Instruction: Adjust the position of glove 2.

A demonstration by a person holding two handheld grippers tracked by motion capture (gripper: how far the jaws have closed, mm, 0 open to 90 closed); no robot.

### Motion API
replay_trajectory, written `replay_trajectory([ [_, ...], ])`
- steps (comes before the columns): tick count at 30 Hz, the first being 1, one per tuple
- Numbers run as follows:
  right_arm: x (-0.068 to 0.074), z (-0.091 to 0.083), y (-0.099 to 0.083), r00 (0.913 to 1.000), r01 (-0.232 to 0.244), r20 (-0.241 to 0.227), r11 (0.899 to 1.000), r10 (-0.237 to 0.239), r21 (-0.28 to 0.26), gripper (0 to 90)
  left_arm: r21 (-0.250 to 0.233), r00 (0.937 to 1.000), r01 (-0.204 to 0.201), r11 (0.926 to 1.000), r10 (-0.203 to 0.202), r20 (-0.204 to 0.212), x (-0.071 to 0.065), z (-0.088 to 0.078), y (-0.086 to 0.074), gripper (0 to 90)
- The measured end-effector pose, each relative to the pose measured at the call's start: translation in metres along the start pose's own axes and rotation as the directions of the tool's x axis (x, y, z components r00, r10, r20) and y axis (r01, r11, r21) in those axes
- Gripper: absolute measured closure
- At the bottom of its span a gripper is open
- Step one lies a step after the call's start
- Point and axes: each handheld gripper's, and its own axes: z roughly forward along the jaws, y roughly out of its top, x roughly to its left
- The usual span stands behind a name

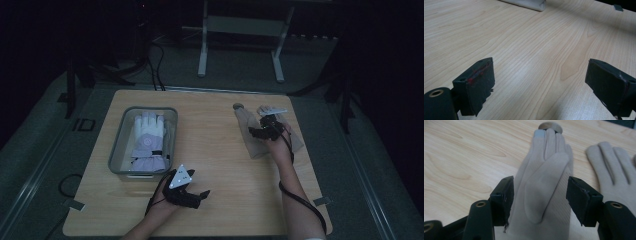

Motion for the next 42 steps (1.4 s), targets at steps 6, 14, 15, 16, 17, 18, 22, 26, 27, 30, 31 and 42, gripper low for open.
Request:
replay_trajectory([
  [6,-0.003,0.025,0.001,0.9998,0.017,0.012,0.999,-0.018,0.034,35.9,-0.004,0.9999,0.01,0.9999,-0.01,0.005,0.001,-0.001,-0.001,9.3],
  [14,-0.002,0.043,-0.004,0.9999,0.01,0.007,0.996,-0.011,0.092,40.7,-0.017,0.9999,0.009,0.9998,-0.009,-0.005,0.0,-0.003,-0.002,9.3],
  [15,-0.001,0.043,-0.003,1.0,0.007,0.006,0.996,-0.007,0.093,44.6,-0.019,0.9999,0.009,0.9998,-0.009,-0.006,0.0,-0.003,-0.002,9.3],
  [16,0.0,0.042,-0.003,1.0,0.009,0.003,0.995,-0.01,0.099,51.0,-0.017,0.9999,0.011,0.9998,-0.011,-0.007,0.0,-0.003,-0.002,9.3],
  [17,0.002,0.041,-0.002,0.9999,0.014,0.003,0.994,-0.014,0.104,58.0,-0.016,0.9999,0.012,0.9998,-0.012,-0.006,0.001,-0.003,-0.003,9.3],
  [18,0.004,0.04,-0.001,0.9998,0.016,0.006,0.993,-0.017,0.115,65.1,-0.017,0.9999,0.011,0.9998,-0.011,-0.008,0.0,-0.003,-0.003,9.3],
  [22,0.012,0.039,0.002,0.9994,-0.02,0.03,0.989,0.015,0.145,77.1,-0.008,0.9999,0.005,1.0,-0.005,-0.012,-0.001,-0.002,-0.003,9.3],
  [26,0.013,0.034,0.001,0.9896,-0.143,0.01,0.98,0.143,0.135,80.1,-0.011,0.9999,0.003,0.9999,-0.003,-0.011,-0.002,-0.002,-0.003,9.3],
  [27,0.015,0.032,0.0,0.988,-0.154,0.006,0.979,0.154,0.132,80.3,-0.012,0.9999,0.007,0.9999,-0.007,-0.009,-0.002,-0.002,-0.003,9.3],
  [30,0.019,0.024,-0.002,0.9779,-0.207,-0.011,0.973,0.209,0.099,80.6,-0.01,0.9999,0.01,0.9999,-0.01,-0.01,-0.001,-0.002,-0.003,9.3],
  [31,0.021,0.021,-0.002,0.9728,-0.228,-0.019,0.97,0.231,0.085,80.6,-0.01,0.9999,0.01,0.9999,-0.01,-0.012,-0.001,-0.002,-0.003,9.3],
  [42,0.055,-0.013,0.001,0.9518,-0.296,-0.082,0.955,0.296,0.006,80.6,-0.015,0.9997,0.004,0.9999,-0.005,-0.023,-0.002,-0.002,-0.003,9.3],
])
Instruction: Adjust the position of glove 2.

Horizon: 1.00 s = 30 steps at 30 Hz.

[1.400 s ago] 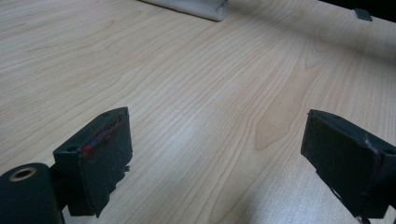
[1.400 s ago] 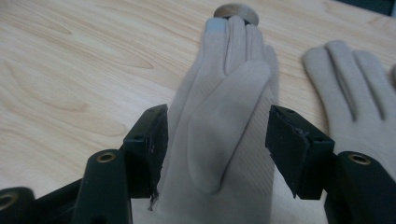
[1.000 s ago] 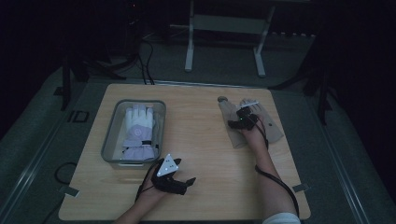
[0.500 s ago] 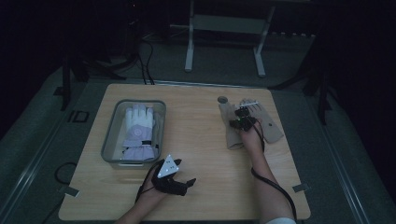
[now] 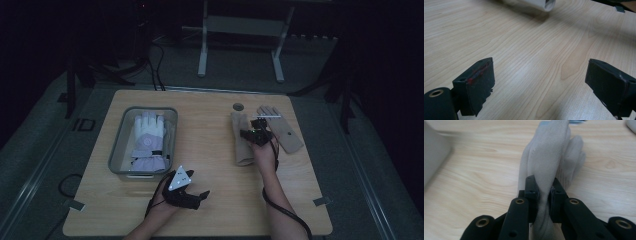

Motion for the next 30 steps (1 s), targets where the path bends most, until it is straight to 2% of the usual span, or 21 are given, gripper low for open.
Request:
replay_trajectory([
  [9,0.035,-0.03,0.003,0.9999,-0.006,-0.015,0.997,0.005,-0.077,80.5,-0.005,0.9997,-0.014,0.9999,0.013,-0.019,0.001,-0.001,0.0,9.3],
  [11,0.04,-0.036,0.0,0.9989,-0.028,-0.04,0.995,0.024,-0.094,80.4,-0.002,0.9998,-0.012,0.9999,0.012,-0.015,0.001,-0.001,0.0,9.3],
  [17,0.057,-0.046,-0.013,0.9994,-0.007,-0.034,0.993,0.003,-0.118,80.3,-0.003,0.9997,-0.02,0.9998,0.02,-0.014,0.0,-0.001,0.0,9.3],
  [19,0.06,-0.05,-0.018,0.9986,-0.029,-0.048,0.991,0.022,-0.13,80.3,-0.011,0.9997,-0.02,0.9997,0.02,-0.013,0.001,-0.001,-0.001,9.3],
  [24,0.063,-0.052,-0.03,0.9993,-0.036,-0.011,0.987,0.035,-0.158,80.2,-0.013,0.9998,-0.02,0.9997,0.019,-0.005,0.0,-0.001,-0.001,9.3],
  [26,0.063,-0.049,-0.036,0.9983,-0.057,-0.018,0.986,0.055,-0.157,80.1,-0.01,0.9997,-0.024,0.9997,0.024,-0.005,0.0,-0.001,0.0,9.2],
  [30,0.066,-0.034,-0.048,0.9981,-0.061,-0.008,0.991,0.06,-0.12,79.8,-0.007,0.9999,-0.014,0.9999,0.014,0.001,0.001,-0.001,-0.001,9.2],
])
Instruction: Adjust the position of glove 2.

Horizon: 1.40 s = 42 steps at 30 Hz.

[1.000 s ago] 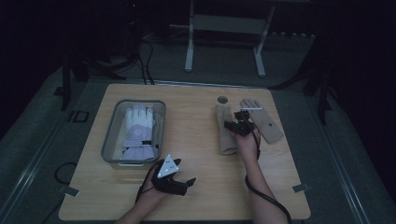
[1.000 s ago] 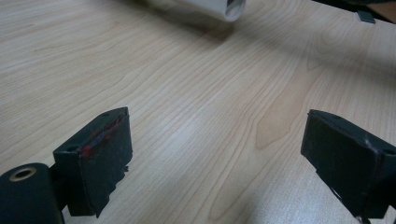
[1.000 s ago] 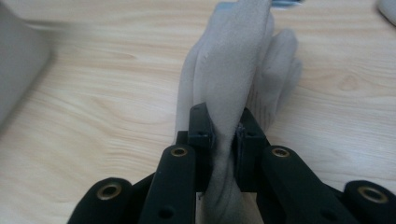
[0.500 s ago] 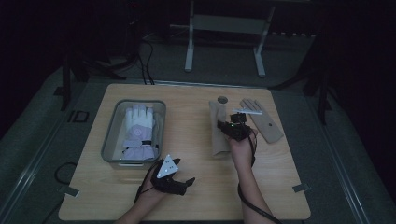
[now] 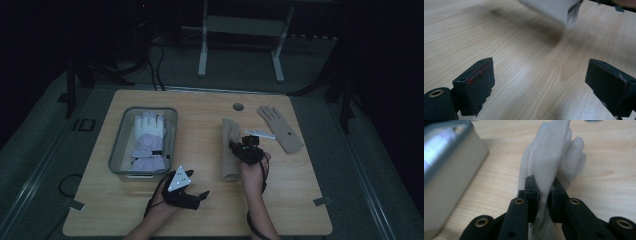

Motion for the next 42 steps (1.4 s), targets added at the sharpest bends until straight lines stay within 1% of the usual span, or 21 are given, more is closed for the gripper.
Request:
replay_trajectory([
  [2,-0.001,0.008,-0.005,1.0,-0.005,0.007,1.0,0.005,0.017,79.7,-0.002,1.0,0.001,1.0,-0.001,0.001,0.0,0.0,0.0,9.3],
  [6,-0.006,0.026,-0.015,0.9998,-0.013,0.019,0.997,0.012,0.081,79.2,0.001,1.0,-0.005,1.0,0.005,0.005,-0.001,0.0,0.0,9.2],
  [9,-0.007,0.031,-0.018,0.9996,-0.019,0.024,0.995,0.017,0.094,78.6,0.005,1.0,-0.001,1.0,0.001,0.007,-0.001,0.0,0.0,9.3],
  [10,-0.01,0.036,-0.022,0.9995,-0.021,0.025,0.994,0.019,0.111,76.8,0.004,1.0,-0.001,1.0,0.001,0.008,-0.001,0.0,0.0,9.3],
  [12,-0.011,0.04,-0.025,0.9995,-0.029,0.018,0.992,0.027,0.12,71.2,0.002,0.9999,0.001,1.0,-0.001,0.01,-0.001,0.0,0.0,9.2],
  [13,-0.011,0.042,-0.026,0.9994,-0.034,0.016,0.991,0.032,0.133,69.3,0.003,0.9999,0.002,1.0,-0.002,0.014,-0.001,0.0,0.0,9.3],
  [16,-0.009,0.044,-0.027,0.9998,-0.021,0.009,0.991,0.02,0.135,63.4,0.006,0.9998,-0.002,1.0,0.002,0.019,-0.002,0.001,0.0,9.3],
  [18,-0.008,0.044,-0.028,0.9999,-0.006,0.011,0.991,0.005,0.131,60.7,0.007,0.9997,0.001,1.0,-0.001,0.024,-0.002,0.001,0.0,9.3],
  [19,-0.008,0.044,-0.028,0.9999,-0.01,0.001,0.991,0.01,0.132,57.5,0.007,0.9997,0.0,1.0,0.0,0.023,-0.002,0.001,0.0,9.3],
  [22,-0.006,0.042,-0.027,0.9999,0.009,-0.008,0.991,-0.008,0.135,50.3,0.008,0.9997,0.006,1.0,-0.006,0.025,-0.001,0.001,0.0,9.3],
  [24,-0.006,0.039,-0.025,0.9996,0.022,-0.02,0.991,-0.019,0.131,47.8,0.008,0.9996,0.008,0.9999,-0.009,0.026,-0.001,0.001,0.0,9.3],
  [26,-0.007,0.035,-0.022,0.999,0.033,-0.034,0.991,-0.029,0.127,39.3,0.006,0.9996,0.009,0.9999,-0.009,0.026,-0.001,0.001,0.0,9.3],
  [29,-0.011,0.03,-0.017,0.9969,0.063,-0.054,0.99,-0.057,0.124,33.6,0.006,0.9995,0.012,0.9999,-0.012,0.028,-0.001,0.001,0.0,9.3],
  [30,-0.013,0.028,-0.016,0.9965,0.068,-0.058,0.99,-0.061,0.127,27.7,0.006,0.9995,0.013,0.9999,-0.013,0.028,-0.001,0.001,0.0,9.3],
  [31,-0.015,0.026,-0.015,0.9967,0.063,-0.06,0.99,-0.056,0.128,24.4,0.005,0.9995,0.013,0.9999,-0.014,0.028,-0.001,0.001,0.0,9.3],
  [34,-0.021,0.02,-0.012,0.9925,0.092,-0.092,0.985,-0.08,0.142,13.8,0.008,0.9994,0.018,0.9998,-0.018,0.031,0.0,0.001,0.0,9.3],
  [36,-0.028,0.014,-0.01,0.9878,0.083,-0.142,0.987,-0.064,0.135,14.1,0.007,0.9994,0.019,0.9998,-0.019,0.03,0.0,0.001,0.0,9.3],
  [37,-0.031,0.011,-0.009,0.9845,0.09,-0.16,0.989,-0.07,0.12,14.1,0.006,0.9994,0.018,0.9998,-0.018,0.029,0.0,0.001,0.0,9.3],
  [38,-0.034,0.009,-0.008,0.9817,0.108,-0.169,0.988,-0.089,0.109,14.7,0.007,0.9995,0.015,0.9999,-0.015,0.028,0.0,0.001,0.0,9.3],
  [40,-0.042,0.005,-0.006,0.9741,0.144,-0.191,0.984,-0.121,0.109,15.2,0.008,0.9995,0.015,0.9999,-0.016,0.029,0.0,0.001,0.0,9.3],
  [42,-0.048,0.001,-0.005,0.9688,0.171,-0.198,0.981,-0.149,0.096,15.6,0.008,0.9994,0.018,0.9998,-0.018,0.029,0.0,0.001,0.0,9.3],
])
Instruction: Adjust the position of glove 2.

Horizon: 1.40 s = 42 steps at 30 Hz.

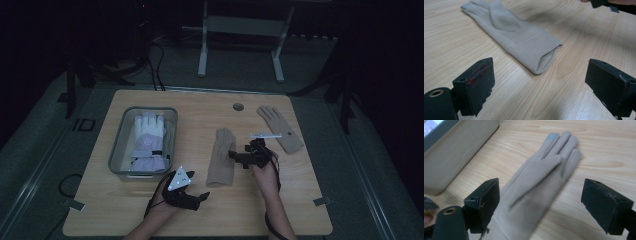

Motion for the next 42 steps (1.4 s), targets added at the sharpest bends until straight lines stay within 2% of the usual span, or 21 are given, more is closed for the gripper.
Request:
replay_trajectory([
  [3,-0.005,-0.006,0.0,0.9994,0.033,0.012,0.999,-0.033,0.007,16.2,0.001,1.0,0.001,1.0,-0.001,0.0,0.0,0.0,0.0,9.3],
  [6,-0.017,-0.017,0.001,0.9998,0.009,0.015,1.0,-0.009,0.019,14.5,0.004,1.0,0.001,1.0,-0.001,0.0,0.0,0.0,0.0,9.3],
  [8,-0.022,-0.022,0.002,0.9995,0.002,0.03,1.0,-0.002,0.003,13.2,0.002,1.0,0.003,1.0,-0.003,0.001,0.0,0.0,0.0,9.3],
  [12,-0.031,-0.031,0.004,0.9973,0.03,0.067,0.999,-0.029,-0.011,13.1,0.002,1.0,0.004,1.0,-0.004,0.003,0.0,0.0,0.0,9.3],
  [15,-0.04,-0.038,0.003,0.9935,0.065,0.095,0.998,-0.063,-0.017,16.1,0.001,1.0,0.003,1.0,-0.003,0.003,0.0,0.0,0.0,9.3],
  [16,-0.044,-0.04,0.003,0.9923,0.072,0.102,0.997,-0.069,-0.017,19.9,0.001,1.0,0.003,1.0,-0.003,0.004,0.0,0.0,0.0,9.3],
  [21,-0.064,-0.053,0.003,0.9856,0.086,0.148,0.996,-0.082,-0.017,26.3,0.003,1.0,0.003,1.0,-0.003,0.002,0.0,0.0,0.0,9.3],
  [23,-0.071,-0.056,0.003,0.9859,0.086,0.146,0.996,-0.083,-0.019,27.2,0.004,1.0,0.002,1.0,-0.002,0.0,0.0,0.0,0.0,9.3],
  [29,-0.088,-0.065,0.009,0.9785,0.08,0.192,0.997,-0.075,-0.019,30.4,0.004,1.0,0.001,1.0,-0.001,0.0,0.0,0.0,0.0,9.3],
  [42,-0.122,-0.07,0.031,0.957,0.086,0.279,0.996,-0.079,-0.012,33.5,0.003,1.0,0.007,1.0,-0.007,0.002,0.0,0.0,0.0,9.3],
])
